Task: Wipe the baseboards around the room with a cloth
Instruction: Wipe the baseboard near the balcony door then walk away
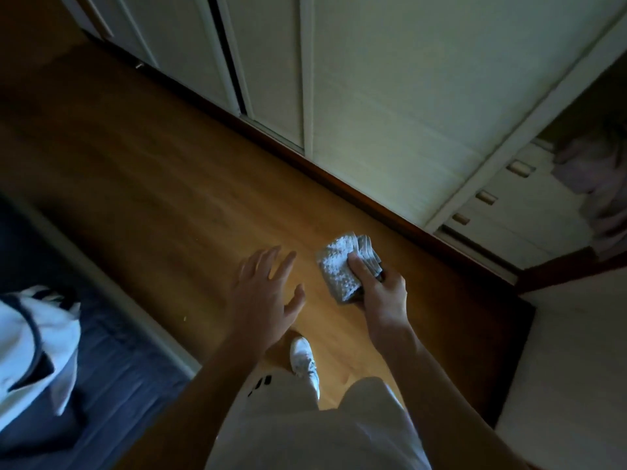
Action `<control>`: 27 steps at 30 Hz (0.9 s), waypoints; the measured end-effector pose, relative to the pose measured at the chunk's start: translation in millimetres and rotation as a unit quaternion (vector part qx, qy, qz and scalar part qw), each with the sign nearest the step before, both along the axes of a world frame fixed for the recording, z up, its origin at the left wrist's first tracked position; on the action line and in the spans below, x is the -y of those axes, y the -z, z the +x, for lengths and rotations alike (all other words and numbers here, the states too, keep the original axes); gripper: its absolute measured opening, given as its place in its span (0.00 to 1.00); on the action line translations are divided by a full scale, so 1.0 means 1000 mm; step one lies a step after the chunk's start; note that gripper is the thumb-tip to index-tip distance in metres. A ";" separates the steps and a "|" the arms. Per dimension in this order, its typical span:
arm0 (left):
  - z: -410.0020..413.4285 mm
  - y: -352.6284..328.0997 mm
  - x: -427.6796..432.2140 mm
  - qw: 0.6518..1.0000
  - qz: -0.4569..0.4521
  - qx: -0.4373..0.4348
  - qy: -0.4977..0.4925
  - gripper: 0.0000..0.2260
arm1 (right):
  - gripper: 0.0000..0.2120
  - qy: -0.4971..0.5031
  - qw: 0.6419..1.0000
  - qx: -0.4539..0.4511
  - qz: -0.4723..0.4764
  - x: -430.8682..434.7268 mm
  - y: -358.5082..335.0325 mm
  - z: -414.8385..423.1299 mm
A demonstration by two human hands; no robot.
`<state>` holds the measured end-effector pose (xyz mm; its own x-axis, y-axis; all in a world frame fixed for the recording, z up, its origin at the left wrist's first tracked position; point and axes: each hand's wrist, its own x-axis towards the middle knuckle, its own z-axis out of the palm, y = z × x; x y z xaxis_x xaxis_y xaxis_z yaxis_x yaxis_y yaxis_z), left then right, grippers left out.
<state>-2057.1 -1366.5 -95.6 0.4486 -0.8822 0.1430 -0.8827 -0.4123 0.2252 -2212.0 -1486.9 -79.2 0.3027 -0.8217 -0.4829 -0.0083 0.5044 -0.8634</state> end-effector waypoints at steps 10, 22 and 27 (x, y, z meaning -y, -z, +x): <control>0.122 0.002 0.059 0.996 0.007 -0.025 -0.086 0.25 | 0.18 -0.081 0.996 -0.035 -0.011 0.082 0.006 0.137; 0.262 0.006 0.159 0.982 -0.015 0.008 -0.189 0.23 | 0.12 -0.220 0.975 0.001 -0.031 0.212 0.007 0.320; 0.320 -0.006 0.210 0.968 -0.004 0.009 -0.249 0.24 | 0.06 -0.303 0.951 0.028 -0.048 0.275 -0.002 0.397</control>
